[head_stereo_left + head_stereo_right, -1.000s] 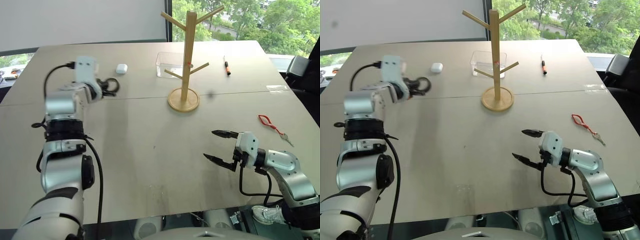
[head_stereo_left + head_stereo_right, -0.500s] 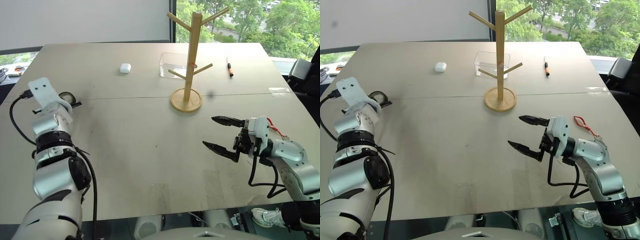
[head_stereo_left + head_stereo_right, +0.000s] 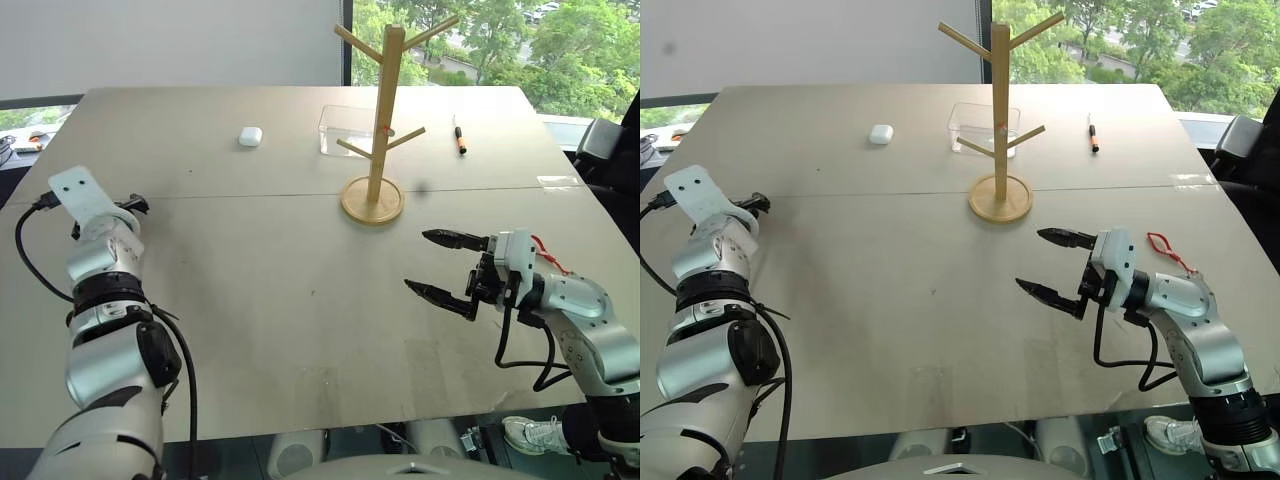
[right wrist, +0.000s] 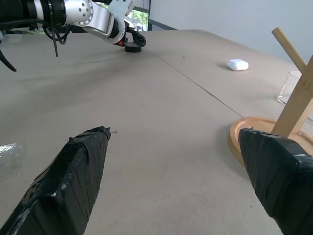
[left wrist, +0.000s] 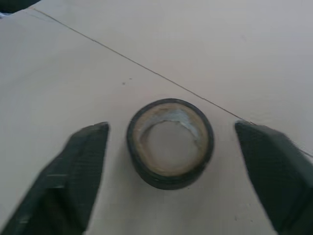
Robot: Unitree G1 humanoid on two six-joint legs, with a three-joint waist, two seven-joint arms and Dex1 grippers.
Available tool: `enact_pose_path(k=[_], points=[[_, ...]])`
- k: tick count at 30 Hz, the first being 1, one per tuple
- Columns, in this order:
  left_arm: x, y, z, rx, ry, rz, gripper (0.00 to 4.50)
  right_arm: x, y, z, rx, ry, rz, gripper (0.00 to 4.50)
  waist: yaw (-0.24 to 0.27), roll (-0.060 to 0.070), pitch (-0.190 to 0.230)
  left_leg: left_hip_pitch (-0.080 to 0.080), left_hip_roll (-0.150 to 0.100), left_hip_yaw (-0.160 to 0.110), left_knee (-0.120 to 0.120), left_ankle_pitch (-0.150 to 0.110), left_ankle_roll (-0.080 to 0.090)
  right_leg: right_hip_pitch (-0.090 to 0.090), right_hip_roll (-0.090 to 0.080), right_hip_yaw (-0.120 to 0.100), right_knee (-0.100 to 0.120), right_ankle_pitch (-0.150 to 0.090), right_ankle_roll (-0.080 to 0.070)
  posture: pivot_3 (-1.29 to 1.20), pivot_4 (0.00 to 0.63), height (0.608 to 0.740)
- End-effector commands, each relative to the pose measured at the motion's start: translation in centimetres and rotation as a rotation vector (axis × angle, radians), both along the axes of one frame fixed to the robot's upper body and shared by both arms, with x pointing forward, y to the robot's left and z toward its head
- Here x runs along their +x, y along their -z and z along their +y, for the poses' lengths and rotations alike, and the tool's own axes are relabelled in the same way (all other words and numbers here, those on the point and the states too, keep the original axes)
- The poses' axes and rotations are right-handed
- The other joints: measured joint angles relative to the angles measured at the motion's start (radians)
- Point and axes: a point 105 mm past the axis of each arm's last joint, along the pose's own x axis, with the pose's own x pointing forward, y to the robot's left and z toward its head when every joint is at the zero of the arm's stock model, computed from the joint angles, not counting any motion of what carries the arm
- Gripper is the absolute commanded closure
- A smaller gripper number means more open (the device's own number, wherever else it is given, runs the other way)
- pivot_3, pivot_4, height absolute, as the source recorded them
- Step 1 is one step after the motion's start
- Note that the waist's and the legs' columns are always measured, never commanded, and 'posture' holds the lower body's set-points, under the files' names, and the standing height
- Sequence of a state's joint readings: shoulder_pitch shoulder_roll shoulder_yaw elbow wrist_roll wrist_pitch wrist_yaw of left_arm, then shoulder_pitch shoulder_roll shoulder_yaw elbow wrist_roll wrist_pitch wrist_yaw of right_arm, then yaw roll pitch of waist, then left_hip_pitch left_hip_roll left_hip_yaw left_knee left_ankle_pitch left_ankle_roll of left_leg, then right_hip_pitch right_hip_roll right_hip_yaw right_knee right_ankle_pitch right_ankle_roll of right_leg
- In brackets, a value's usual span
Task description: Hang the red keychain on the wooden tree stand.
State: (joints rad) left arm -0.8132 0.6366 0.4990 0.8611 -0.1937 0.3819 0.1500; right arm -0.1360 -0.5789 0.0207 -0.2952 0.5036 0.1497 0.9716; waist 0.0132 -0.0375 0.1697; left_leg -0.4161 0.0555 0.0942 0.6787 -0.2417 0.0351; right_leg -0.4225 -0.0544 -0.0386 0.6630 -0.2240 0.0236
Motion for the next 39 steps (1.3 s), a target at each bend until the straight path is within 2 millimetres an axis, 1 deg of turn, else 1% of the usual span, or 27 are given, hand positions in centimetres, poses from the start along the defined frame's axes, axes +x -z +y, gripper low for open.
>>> enact_pose_path(k=[1, 3, 4, 6, 8, 11, 13, 14, 16, 18, 21, 22, 24, 26, 32, 36, 39], points=[[0.7, -2.1, -1.5, 0.031, 0.095, -0.080, 0.03, 0.6, -0.5, -0.8, 0.030, 0.064, -0.011, 0.00, -0.001, 0.000, 0.000, 0.000, 0.000, 0.000, 0.000, 0.001, -0.001, 0.000, 0.000, 0.000, 0.000, 0.000, 0.000, 0.00, 0.150, 0.740], [2.1, -3.3, -5.3, 0.042, 0.310, -0.156, 0.03, 1.8, -0.5, -2.2, 0.082, 0.170, 0.025, 0.00, 0.001, 0.000, 0.000, 0.000, 0.000, 0.000, 0.000, 0.001, -0.002, 0.000, 0.000, 0.000, 0.000, 0.000, 0.000, 0.00, 0.150, 0.740], [2.3, -3.9, -7.5, 0.098, 0.435, -0.183, 0.03, 2.3, -0.5, -3.0, 0.093, 0.223, 0.035, 0.00, 0.005, 0.000, 0.000, 0.000, 0.000, 0.000, 0.000, 0.001, -0.002, 0.000, 0.000, 0.000, 0.000, 0.000, 0.000, 0.00, 0.150, 0.740], [1.8, -4.5, -11.3, 0.181, 0.627, -0.241, 0.03, 3.2, -0.3, -4.5, 0.109, 0.305, 0.064, 0.00, 0.005, 0.000, 0.000, 0.000, 0.000, 0.000, 0.001, 0.001, -0.002, 0.001, -0.002, -0.001, 0.000, 0.000, 0.000, 0.00, 0.150, 0.740], [0.4, -4.4, -15.0, 0.176, 0.815, -0.321, 0.03, 4.0, -0.4, -6.0, 0.125, 0.389, 0.089, 0.00, 0.001, 0.000, 0.000, 0.000, 0.001, 0.000, 0.001, 0.001, -0.002, 0.001, -0.003, 0.001, 0.000, 0.000, 0.000, 0.00, 0.150, 0.740], [-2.7, -4.1, -19.5, 0.121, 1.048, -0.411, 0.03, 4.9, -0.8, -8.2, 0.157, 0.509, 0.097, 0.00, -0.008, 0.001, 0.000, 0.002, 0.001, -0.002, 0.000, 0.001, -0.001, 0.001, -0.004, 0.003, 0.000, 0.000, 0.000, 0.00, 0.150, 0.740], [-4.3, -3.4, -21.5, 0.116, 1.154, -0.403, 0.03, 5.2, -0.9, -9.2, 0.173, 0.555, 0.120, 0.00, -0.012, 0.001, 0.000, 0.002, 0.002, -0.003, 0.000, 0.000, -0.001, 0.001, -0.002, 0.004, 0.000, 0.000, -0.001, 0.00, 0.150, 0.740], [-5.1, -2.9, -22.5, 0.136, 1.205, -0.387, 0.03, 5.3, -0.8, -9.8, 0.174, 0.574, 0.134, 0.00, -0.013, 0.001, -0.001, 0.002, 0.002, -0.003, 0.000, -0.002, 0.003, 0.001, -0.001, 0.004, 0.000, 0.000, -0.001, 0.00, 0.150, 0.740], [-7.0, -1.9, -24.6, 0.184, 1.329, -0.376, 0.03, 5.6, -0.4, -11.3, 0.176, 0.616, 0.185, 0.00, -0.014, 0.003, -0.002, 0.002, 0.001, -0.004, 0.000, -0.002, 0.003, 0.001, -0.001, 0.003, 0.000, 0.000, -0.001, 0.00, 0.150, 0.740], [-8.4, -1.1, -26.0, 0.180, 1.413, -0.389, 0.03, 5.9, 0.2, -12.5, 0.168, 0.642, 0.241, 0.00, -0.013, 0.004, -0.003, 0.002, 0.000, -0.003, 0.000, -0.002, 0.004, 0.001, -0.001, 0.004, 0.000, 0.000, -0.001, 0.00, 0.150, 0.740], [-10.7, 0.7, -28.0, 0.167, 1.536, -0.420, 0.03, 6.1, 1.5, -14.6, 0.097, 0.693, 0.293, 0.00, -0.006, 0.006, -0.003, 0.002, 0.000, -0.003, 0.000, -0.002, 0.004, 0.001, -0.001, 0.004, -0.001, 0.000, -0.001, 0.00, 0.150, 0.740], [-11.0, 1.1, -28.3, 0.158, 1.549, -0.427, 0.03, 6.1, 1.6, -15.1, 0.088, 0.702, 0.292, 0.00, -0.003, 0.006, -0.003, 0.002, 0.000, -0.003, 0.000, -0.003, 0.005, 0.001, -0.001, 0.004, -0.001, 0.000, -0.001, 0.00, 0.150, 0.740], [-12.7, 2.5, -29.3, 0.163, 1.655, -0.409, 0.03, 6.2, 1.7, -16.2, 0.074, 0.733, 0.295, 0.00, -0.001, 0.007, -0.003, 0.002, 0.000, -0.003, 0.000, -0.003, 0.005, 0.001, -0.001, 0.004, -0.001, 0.000, -0.001, 0.00, 0.150, 0.740], [-13.8, 3.7, -29.8, 0.168, 1.728, -0.386, 0.03, 6.2, 1.8, -17.2, 0.051, 0.757, 0.294, 0.00, -0.001, 0.008, -0.005, 0.002, 0.000, -0.003, 0.000, -0.003, 0.005, 0.001, 0.000, 0.004, -0.001, 0.000, -0.001, 0.00, 0.150, 0.740], [-15.1, 5.4, -29.9, 0.244, 1.840, -0.349, 0.03, 6.0, 2.0, -19.9, 0.008, 0.809, 0.276, 0.00, 0.001, 0.012, -0.006, 0.002, 0.000, -0.003, 0.000, -0.003, 0.005, 0.001, 0.000, 0.005, -0.001, -0.002, -0.004, 0.00, 0.150, 0.740], [-15.7, 6.1, -30.0, 0.272, 1.877, -0.354, 0.03, 5.3, 2.9, -21.4, -0.020, 0.810, 0.327, 0.00, 0.000, 0.012, -0.006, 0.002, 0.000, -0.002, 0.000, -0.004, 0.006, 0.001, 0.000, 0.005, -0.002, -0.002, -0.004, 0.00, 0.150, 0.740], [-16.0, 6.6, -29.9, 0.272, 1.879, -0.360, 0.03, 4.6, 4.1, -22.6, -0.064, 0.816, 0.371, 0.00, 0.000, 0.013, -0.007, 0.002, 0.000, -0.002, 0.000, -0.004, 0.006, 0.001, 0.000, 0.005, -0.002, -0.002, -0.004, 0.00, 0.150, 0.740]])
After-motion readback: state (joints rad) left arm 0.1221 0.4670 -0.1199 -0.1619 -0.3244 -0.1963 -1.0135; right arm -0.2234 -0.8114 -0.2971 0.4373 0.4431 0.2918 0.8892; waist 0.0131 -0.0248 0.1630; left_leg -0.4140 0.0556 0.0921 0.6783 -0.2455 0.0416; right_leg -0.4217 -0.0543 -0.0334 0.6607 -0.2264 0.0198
